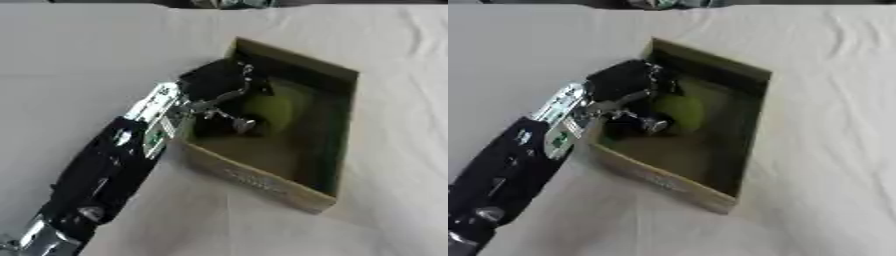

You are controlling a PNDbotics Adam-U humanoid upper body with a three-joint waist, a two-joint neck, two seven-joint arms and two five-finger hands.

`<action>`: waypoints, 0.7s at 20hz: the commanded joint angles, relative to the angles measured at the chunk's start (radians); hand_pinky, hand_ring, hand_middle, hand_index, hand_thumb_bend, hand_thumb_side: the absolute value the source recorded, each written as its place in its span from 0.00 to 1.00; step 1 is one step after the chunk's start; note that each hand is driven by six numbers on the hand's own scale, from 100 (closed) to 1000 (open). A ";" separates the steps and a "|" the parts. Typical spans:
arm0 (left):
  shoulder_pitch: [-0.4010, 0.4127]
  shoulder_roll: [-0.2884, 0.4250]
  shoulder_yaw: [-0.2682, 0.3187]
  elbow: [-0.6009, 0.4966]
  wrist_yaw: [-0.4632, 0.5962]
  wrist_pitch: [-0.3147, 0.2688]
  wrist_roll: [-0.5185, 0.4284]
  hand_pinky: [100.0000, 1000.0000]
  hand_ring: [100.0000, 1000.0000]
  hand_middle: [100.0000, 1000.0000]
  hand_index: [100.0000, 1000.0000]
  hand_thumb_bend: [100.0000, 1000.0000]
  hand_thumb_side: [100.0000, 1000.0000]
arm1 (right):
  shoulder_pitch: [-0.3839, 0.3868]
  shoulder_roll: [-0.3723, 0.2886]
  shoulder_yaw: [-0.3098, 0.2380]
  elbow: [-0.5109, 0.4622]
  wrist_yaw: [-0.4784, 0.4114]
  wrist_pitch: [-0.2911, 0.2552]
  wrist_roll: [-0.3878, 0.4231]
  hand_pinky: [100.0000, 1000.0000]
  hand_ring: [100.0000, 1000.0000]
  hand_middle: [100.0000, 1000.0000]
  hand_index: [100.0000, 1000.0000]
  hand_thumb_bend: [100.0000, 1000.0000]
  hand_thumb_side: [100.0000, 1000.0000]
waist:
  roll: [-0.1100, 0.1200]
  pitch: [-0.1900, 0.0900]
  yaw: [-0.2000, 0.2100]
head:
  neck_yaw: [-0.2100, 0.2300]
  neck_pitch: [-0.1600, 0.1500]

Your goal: Pick up objects on the table and place them in the box.

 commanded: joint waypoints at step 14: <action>-0.020 0.023 0.071 -0.112 -0.008 -0.057 -0.200 0.79 0.83 0.81 0.89 0.00 0.70 | -0.008 -0.032 -0.009 -0.016 0.002 0.006 -0.008 0.78 0.69 0.54 0.72 0.00 0.41 | 0.000 -0.026 -0.002 | -0.009 -0.002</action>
